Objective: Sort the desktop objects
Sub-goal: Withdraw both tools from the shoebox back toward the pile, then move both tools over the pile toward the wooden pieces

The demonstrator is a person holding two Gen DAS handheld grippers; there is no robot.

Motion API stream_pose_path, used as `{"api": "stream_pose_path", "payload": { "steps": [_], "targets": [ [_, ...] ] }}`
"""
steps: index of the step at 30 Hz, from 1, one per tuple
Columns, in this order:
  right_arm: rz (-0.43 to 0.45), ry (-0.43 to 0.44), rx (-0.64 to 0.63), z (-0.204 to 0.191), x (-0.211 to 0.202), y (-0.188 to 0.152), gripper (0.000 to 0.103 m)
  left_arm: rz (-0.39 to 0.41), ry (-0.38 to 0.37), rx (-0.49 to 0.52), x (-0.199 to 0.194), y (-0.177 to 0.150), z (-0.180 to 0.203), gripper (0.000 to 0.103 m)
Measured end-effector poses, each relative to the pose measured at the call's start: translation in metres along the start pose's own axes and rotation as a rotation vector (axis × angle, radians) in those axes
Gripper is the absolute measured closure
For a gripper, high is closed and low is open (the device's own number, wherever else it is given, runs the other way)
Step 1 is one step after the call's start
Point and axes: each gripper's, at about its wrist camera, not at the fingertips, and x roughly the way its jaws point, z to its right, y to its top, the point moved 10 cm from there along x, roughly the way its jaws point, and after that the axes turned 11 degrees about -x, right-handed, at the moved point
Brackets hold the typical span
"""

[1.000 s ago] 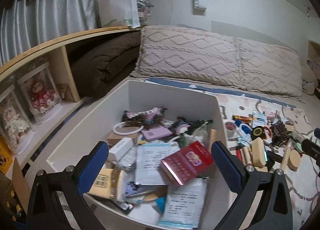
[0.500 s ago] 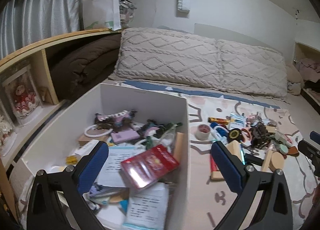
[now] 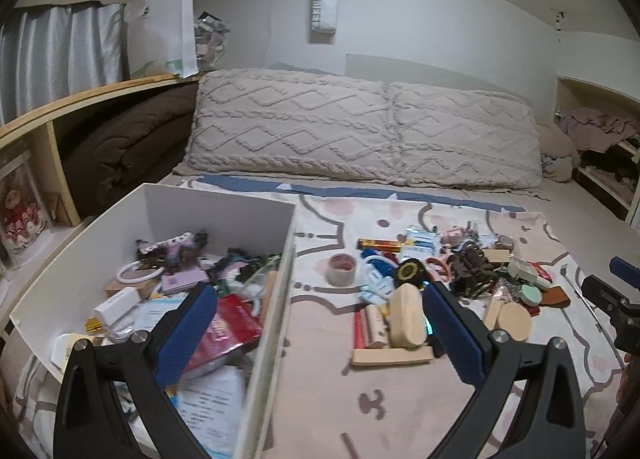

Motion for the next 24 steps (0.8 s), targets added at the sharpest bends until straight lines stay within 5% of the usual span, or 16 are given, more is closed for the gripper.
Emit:
{"api": "stream_pose_path", "payload": {
  "steps": [8, 24],
  "targets": [
    [0.036, -0.065, 0.015, 0.025, -0.016, -0.012, 0.0, 0.022, -0.027, 0.024, 0.0, -0.008, 0.027, 0.0],
    [0.073, -0.046, 0.058, 0.044, -0.027, -0.023, 0.0, 0.04, -0.058, 0.08, 0.002, -0.028, 0.063, 0.0]
  ]
}}
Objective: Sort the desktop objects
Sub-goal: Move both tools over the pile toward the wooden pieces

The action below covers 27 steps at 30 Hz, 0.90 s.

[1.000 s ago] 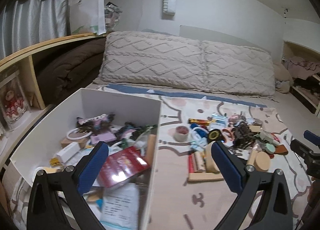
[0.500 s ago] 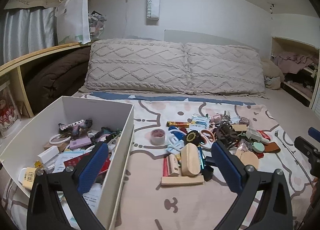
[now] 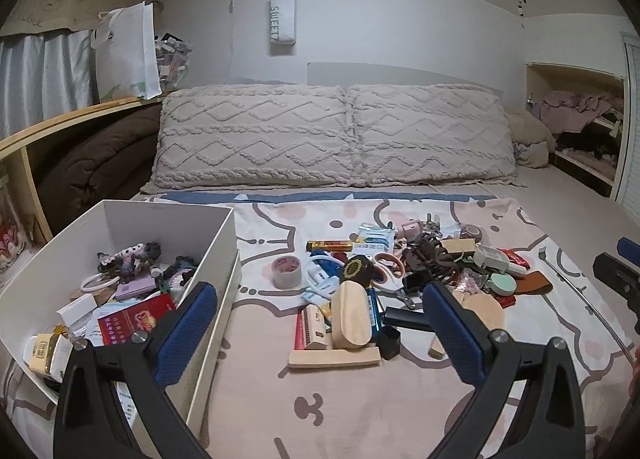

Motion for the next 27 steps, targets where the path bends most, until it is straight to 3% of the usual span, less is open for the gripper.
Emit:
{"api": "stream_pose_path", "payload": {
  "steps": [8, 16, 21, 27],
  "targets": [
    [0.008, 0.008, 0.043, 0.009, 0.013, -0.012, 0.0, -0.026, 0.012, 0.017, 0.015, -0.014, 0.003, 0.0],
    [-0.047, 0.016, 0.056, 0.009, 0.035, -0.031, 0.0, -0.082, 0.023, 0.04, 0.036, -0.035, 0.005, 0.0],
    [-0.09, 0.035, 0.051, 0.002, 0.048, -0.045, 0.0, -0.185, -0.013, 0.017, 0.055, -0.056, 0.007, 0.0],
    [-0.14, 0.057, 0.033, -0.01, 0.06, -0.061, 0.0, -0.259, 0.004, 0.011, 0.072, -0.075, 0.004, 0.0]
  ]
}}
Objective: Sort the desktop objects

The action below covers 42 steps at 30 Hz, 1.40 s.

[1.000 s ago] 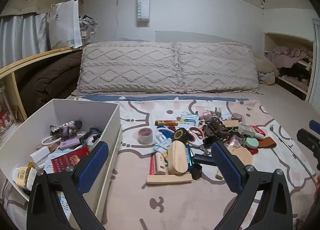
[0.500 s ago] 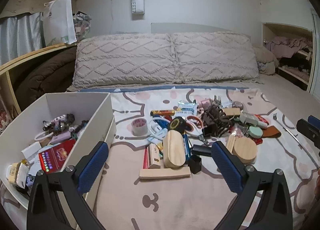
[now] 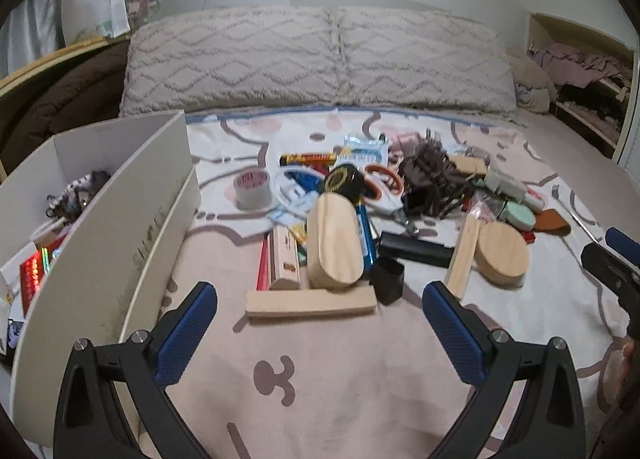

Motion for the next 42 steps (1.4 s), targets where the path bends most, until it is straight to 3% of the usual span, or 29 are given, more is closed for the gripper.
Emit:
{"api": "stream_pose_path", "payload": {
  "steps": [20, 26, 36, 42],
  "targets": [
    [-0.166, -0.009, -0.096, -0.026, 0.033, -0.037, 0.0, -0.199, 0.032, -0.021, 0.057, -0.033, -0.005, 0.0],
    [-0.217, 0.009, -0.117, -0.032, 0.046, -0.04, 0.0, -0.218, 0.039, -0.047, 0.065, -0.033, -0.01, 0.0],
    [-0.199, 0.02, -0.078, -0.024, 0.062, -0.03, 0.0, -0.223, 0.05, -0.058, 0.072, -0.034, -0.013, 0.0],
    [-0.233, 0.039, -0.057, -0.023, 0.079, -0.035, 0.0, -0.216, 0.062, -0.048, 0.075, -0.037, -0.013, 0.0]
  ]
}}
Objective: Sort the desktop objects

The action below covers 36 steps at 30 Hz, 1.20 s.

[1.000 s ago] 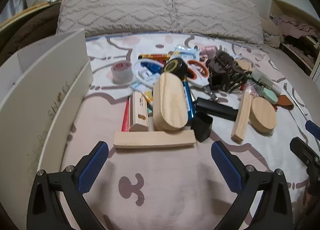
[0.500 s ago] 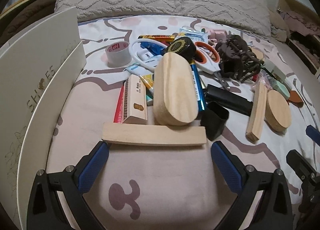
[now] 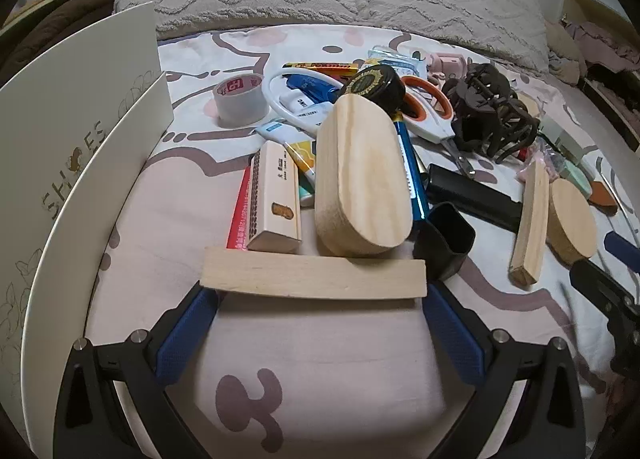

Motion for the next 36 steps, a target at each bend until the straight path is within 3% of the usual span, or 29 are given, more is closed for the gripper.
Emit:
{"api": "stream_pose_path", "payload": {
  "steps": [4, 6, 10, 22, 26, 36],
  "targets": [
    [0.001, -0.027, -0.019, 0.0, 0.002, 0.004, 0.001, -0.003, -0.001, -0.001, 0.002, -0.001, -0.001, 0.0],
    [0.001, -0.032, -0.024, 0.0, 0.004, 0.006, 0.025, -0.008, -0.009, -0.008, 0.002, -0.001, -0.001, 0.0],
    [-0.038, -0.014, -0.012, 0.001, 0.017, -0.001, 0.039, -0.008, -0.01, -0.007, 0.002, -0.001, -0.001, 0.0],
    [0.006, -0.028, -0.004, -0.002, -0.002, -0.013, 0.04, 0.018, -0.029, -0.022, 0.0, 0.001, -0.001, 0.0],
    [0.006, -0.02, 0.007, -0.004, -0.008, -0.021, 0.04, 0.03, -0.038, -0.028, -0.003, 0.002, -0.002, 0.005],
    [0.012, -0.04, -0.048, -0.02, -0.021, -0.036, 0.04, 0.037, -0.061, -0.025, -0.01, -0.001, 0.001, 0.005]
  ]
}}
